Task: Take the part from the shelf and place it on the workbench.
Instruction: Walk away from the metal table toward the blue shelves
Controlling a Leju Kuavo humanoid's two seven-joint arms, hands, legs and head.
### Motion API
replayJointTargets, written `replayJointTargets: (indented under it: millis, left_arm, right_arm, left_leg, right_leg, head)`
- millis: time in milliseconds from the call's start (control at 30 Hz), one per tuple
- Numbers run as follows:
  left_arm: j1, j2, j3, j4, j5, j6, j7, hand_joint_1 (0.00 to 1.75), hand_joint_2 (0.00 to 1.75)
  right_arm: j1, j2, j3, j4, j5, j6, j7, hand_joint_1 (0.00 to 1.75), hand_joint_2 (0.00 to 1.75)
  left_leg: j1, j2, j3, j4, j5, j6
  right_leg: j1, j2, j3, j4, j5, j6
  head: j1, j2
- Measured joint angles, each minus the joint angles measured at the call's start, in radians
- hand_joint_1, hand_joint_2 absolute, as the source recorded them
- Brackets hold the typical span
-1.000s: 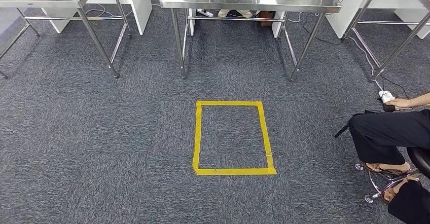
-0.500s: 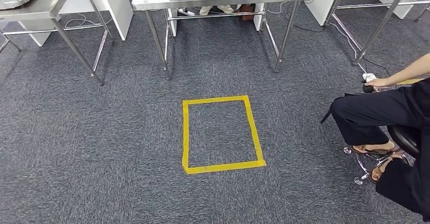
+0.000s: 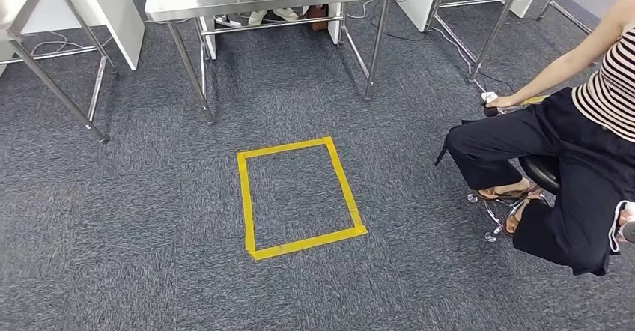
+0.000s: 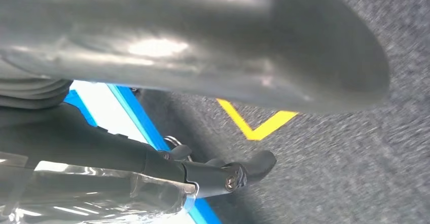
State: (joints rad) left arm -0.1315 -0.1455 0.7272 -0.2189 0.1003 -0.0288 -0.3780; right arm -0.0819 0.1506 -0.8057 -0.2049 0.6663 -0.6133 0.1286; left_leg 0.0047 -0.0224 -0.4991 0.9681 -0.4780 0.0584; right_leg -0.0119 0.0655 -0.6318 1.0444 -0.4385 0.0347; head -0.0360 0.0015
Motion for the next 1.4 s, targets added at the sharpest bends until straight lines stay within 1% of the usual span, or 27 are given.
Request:
replayJointTargets:
  millis: [67, 100, 133, 167, 233, 267, 333, 400, 433, 500, 567, 633, 667, 700, 733, 800, 867, 967, 1000, 1033, 1133, 1167, 1200, 1267, 1300, 1367, 1400]
  left_arm:
    - [0.003, 0.0, 0.0, 0.0, 0.0, 0.0, 0.0, 0.0, 0.0]
    - [0.006, 0.0, 0.0, 0.0, 0.0, 0.0, 0.0, 0.0, 0.0]
    - [0.008, 0.0, 0.0, 0.0, 0.0, 0.0, 0.0, 0.0, 0.0]
    - [0.009, 0.0, 0.0, 0.0, 0.0, 0.0, 0.0, 0.0, 0.0]
    - [0.008, 0.0, 0.0, 0.0, 0.0, 0.0, -0.001, 0.0, 0.0]
    - [0.008, 0.0, 0.0, 0.0, 0.001, 0.0, -0.001, 0.0, 0.0]
    - [0.007, 0.0, 0.0, 0.0, 0.002, 0.0, -0.002, 0.0, 0.0]
    - [0.005, -0.002, 0.0, 0.0, 0.004, 0.0, -0.004, 0.0, 0.0]
    - [0.004, -0.003, 0.0, 0.0, 0.004, 0.0, -0.004, 0.0, 0.0]
    - [0.003, -0.004, 0.0, 0.0, 0.005, -0.001, -0.006, 0.0, 0.0]
    - [0.006, -0.004, 0.0, 0.0, 0.005, -0.001, -0.006, 0.0, 0.0]
    - [0.008, -0.004, 0.0, 0.0, 0.005, -0.001, -0.006, 0.0, 0.0]
    - [0.009, -0.004, 0.0, 0.0, 0.005, 0.0, -0.006, 0.0, 0.0]
    - [0.009, -0.004, 0.0, 0.0, 0.005, 0.0, -0.006, 0.0, 0.0]
    - [0.009, -0.004, 0.0, 0.0, 0.005, 0.0, -0.006, 0.0, 0.0]
    - [0.008, -0.003, 0.0, 0.0, 0.004, 0.0, -0.006, 0.0, 0.0]
    - [0.008, -0.003, 0.0, 0.0, 0.004, 0.0, -0.006, 0.0, 0.0]
    - [0.008, -0.003, 0.0, 0.0, 0.003, 0.0, -0.005, 0.0, 0.0]
    - [0.007, -0.003, 0.0, 0.0, 0.002, 0.0, -0.004, 0.0, 0.0]
    - [0.004, -0.004, 0.0, 0.0, 0.0, 0.0, -0.003, 0.0, 0.0]
    - [-0.002, -0.006, -0.001, 0.0, -0.006, 0.001, 0.003, 0.0, 0.0]
    - [-0.001, -0.006, -0.001, 0.0, -0.006, 0.001, 0.004, 0.0, 0.0]
    - [-0.002, -0.006, -0.001, 0.0, -0.006, 0.001, 0.004, 0.0, 0.0]
    - [-0.003, -0.007, -0.002, 0.0, -0.006, 0.001, 0.004, 0.0, 0.0]
    - [-0.004, -0.007, -0.002, 0.0, -0.006, 0.001, 0.004, 0.0, 0.0]
    - [-0.006, -0.007, -0.006, 0.0, -0.006, 0.001, 0.004, 0.0, 0.0]
    - [-0.007, -0.007, -0.009, 0.0, -0.006, 0.001, 0.005, 0.0, 0.0]
  right_arm:
    - [-0.002, -0.001, -0.002, 0.0, -0.002, 0.0, 0.0, 0.0, 0.0]
    - [-0.003, -0.001, -0.004, 0.0, -0.003, 0.0, 0.0, 0.0, 0.0]
    - [-0.003, -0.001, -0.006, 0.0, -0.004, 0.001, 0.0, 0.0, 0.0]
    - [-0.001, -0.002, -0.009, 0.0, -0.005, 0.001, 0.0, 0.0, 0.0]
    - [0.001, -0.003, -0.012, 0.0, -0.004, 0.001, 0.0, 0.0, 0.0]
    - [0.001, -0.005, -0.013, 0.0, -0.003, 0.001, 0.0, 0.0, 0.0]
    - [-0.002, -0.006, -0.014, 0.0, 0.0, 0.001, 0.0, 0.0, 0.0]
    - [-0.001, -0.007, -0.015, 0.0, 0.002, 0.001, 0.003, 0.0, 0.0]
    - [-0.001, -0.007, -0.015, 0.0, 0.002, 0.001, 0.005, 0.0, 0.0]
    - [-0.002, -0.008, -0.015, 0.0, 0.002, 0.001, 0.01, 0.0, 0.0]
    - [-0.003, -0.007, -0.015, 0.0, 0.002, 0.001, 0.014, 0.0, 0.0]
    - [-0.002, -0.006, -0.016, 0.0, 0.001, 0.001, 0.015, 0.0, 0.0]
    - [-0.001, -0.006, -0.017, 0.0, 0.001, 0.001, 0.015, 0.0, 0.0]
    - [-0.001, -0.006, -0.017, 0.0, 0.001, 0.001, 0.015, 0.0, 0.0]
    - [-0.001, -0.006, -0.019, 0.0, 0.001, 0.001, 0.016, 0.0, 0.0]
    - [-0.003, -0.005, -0.021, 0.0, 0.001, 0.002, 0.017, 0.0, 0.0]
    - [-0.004, -0.004, -0.022, 0.0, 0.0, 0.002, 0.018, 0.0, 0.0]
    - [-0.005, -0.005, -0.022, 0.0, 0.0, 0.002, 0.018, 0.0, 0.0]
    - [-0.005, -0.005, -0.022, 0.0, 0.0, 0.002, 0.018, 0.0, 0.0]
    - [-0.005, -0.005, -0.024, 0.0, -0.001, 0.002, 0.018, 0.0, 0.0]
    - [-0.004, -0.005, -0.03, 0.0, -0.003, 0.002, 0.018, 0.0, 0.0]
    - [-0.003, -0.005, -0.032, 0.0, -0.003, 0.002, 0.018, 0.0, 0.0]
    - [-0.001, -0.005, -0.034, 0.0, -0.003, 0.002, 0.019, 0.0, 0.0]
    - [-0.001, -0.005, -0.037, 0.0, -0.004, 0.002, 0.02, 0.0, 0.0]
    - [-0.003, -0.006, -0.038, 0.0, -0.003, 0.002, 0.02, 0.0, 0.0]
    - [-0.006, -0.006, -0.039, 0.0, -0.003, 0.002, 0.02, 0.0, 0.0]
    - [-0.006, -0.006, -0.039, 0.0, -0.003, 0.002, 0.02, 0.0, 0.0]
  left_leg:
    - [-0.002, 0.028, -0.008, -0.002, 0.006, 0.005]
    - [-0.003, 0.044, -0.011, -0.001, 0.007, 0.006]
    - [-0.004, 0.06, -0.013, -0.001, 0.007, 0.006]
    - [-0.005, 0.074, -0.015, 0.0, 0.008, 0.005]
    - [-0.005, 0.098, -0.014, 0.003, 0.007, 0.003]
    - [-0.008, 0.108, -0.014, 0.006, 0.004, -0.001]
    - [-0.012, 0.124, -0.011, 0.011, -0.002, -0.012]
    - [-0.013, 0.138, -0.007, 0.011, -0.004, -0.022]
    - [-0.011, 0.135, -0.006, 0.013, -0.007, -0.029]
    - [-0.005, 0.089, -0.022, 0.057, -0.044, -0.044]
    - [0.001, 0.035, -0.074, 0.177, -0.117, -0.056]
    - [0.005, 0.024, -0.127, 0.291, -0.16, -0.061]
    - [0.007, 0.023, -0.133, 0.302, -0.152, -0.061]
    - [0.009, 0.021, -0.12, 0.272, -0.124, -0.061]
    - [0.012, 0.012, -0.091, 0.21, -0.084, -0.06]
    - [0.017, -0.028, -0.032, 0.082, -0.024, -0.057]
    - [0.02, -0.058, -0.01, 0.035, -0.011, -0.056]
    - [0.019, -0.055, -0.011, 0.032, -0.012, -0.055]
    - [0.016, -0.049, -0.013, 0.03, -0.012, -0.051]
    - [0.013, -0.031, -0.016, 0.024, -0.007, -0.038]
    - [0.004, 0.048, -0.03, 0.011, 0.011, -0.004]
    - [0.001, 0.066, -0.032, 0.012, 0.012, -0.003]
    - [-0.001, 0.078, -0.033, 0.012, 0.012, -0.003]
    - [-0.004, 0.1, -0.031, 0.013, 0.012, -0.004]
    - [-0.007, 0.11, -0.03, 0.014, 0.01, -0.007]
    - [-0.011, 0.129, -0.027, 0.016, 0.008, -0.016]
    - [-0.011, 0.138, -0.026, 0.017, 0.007, -0.022]
  right_leg:
    - [-0.001, -0.044, -0.058, 0.131, -0.071, -0.005]
    - [-0.002, -0.052, -0.084, 0.198, -0.1, -0.002]
    - [-0.003, -0.055, -0.096, 0.238, -0.116, 0.003]
    - [-0.004, -0.058, -0.085, 0.237, -0.115, 0.011]
    - [-0.004, -0.079, 0.0, 0.112, -0.077, 0.027]
    - [-0.003, -0.101, 0.046, 0.036, -0.057, 0.027]
    - [0.001, -0.128, 0.097, -0.054, -0.035, 0.013]
    - [0.003, -0.116, 0.096, -0.062, -0.031, -0.004]
    - [0.0, -0.107, 0.096, -0.064, -0.028, -0.011]
    - [-0.008, -0.088, 0.098, -0.069, -0.018, -0.024]
    - [-0.01, -0.068, 0.094, -0.07, -0.012, -0.033]
    - [-0.009, -0.047, 0.089, -0.068, -0.01, -0.034]
    - [-0.01, -0.034, 0.089, -0.067, -0.009, -0.033]
    - [-0.01, -0.021, 0.089, -0.066, -0.008, -0.031]
    - [-0.011, -0.008, 0.09, -0.065, -0.007, -0.03]
    - [-0.011, 0.013, 0.09, -0.063, -0.005, -0.025]
    - [-0.01, 0.02, 0.089, -0.063, -0.004, -0.022]
    - [-0.009, 0.026, 0.085, -0.062, -0.002, -0.018]
    - [-0.009, 0.034, 0.08, -0.063, 0.001, -0.011]
    - [-0.009, 0.019, 0.056, -0.032, -0.013, -0.006]
    - [-0.008, -0.05, -0.07, 0.208, -0.115, -0.003]
    - [-0.008, -0.055, -0.081, 0.245, -0.128, 0.0]
    - [-0.008, -0.059, -0.061, 0.22, -0.118, 0.006]
    - [-0.005, -0.09, 0.032, 0.07, -0.074, 0.013]
    - [-0.002, -0.109, 0.072, 0.003, -0.057, 0.01]
    - [0.004, -0.128, 0.106, -0.062, -0.041, -0.002]
    - [0.004, -0.117, 0.103, -0.065, -0.037, -0.008]
  head:
    - [0.01, 0.0]
    - [0.012, 0.0]
    - [0.013, 0.0]
    - [0.013, 0.0]
    - [0.014, 0.0]
    - [0.013, 0.0]
    - [0.011, 0.0]
    - [0.009, 0.0]
    - [0.009, 0.0]
    - [0.005, 0.0]
    - [0.0, 0.0]
    - [-0.002, 0.0]
    - [-0.002, 0.0]
    - [-0.002, 0.0]
    - [-0.002, 0.0]
    - [-0.004, 0.0]
    - [-0.004, 0.0]
    - [-0.004, 0.0]
    - [-0.004, 0.0]
    - [-0.001, 0.0]
    - [0.012, 0.0]
    - [0.013, 0.0]
    - [0.014, 0.0]
    - [0.015, 0.0]
    - [0.015, 0.0]
    - [0.012, 0.0]
    - [0.011, 0.0]
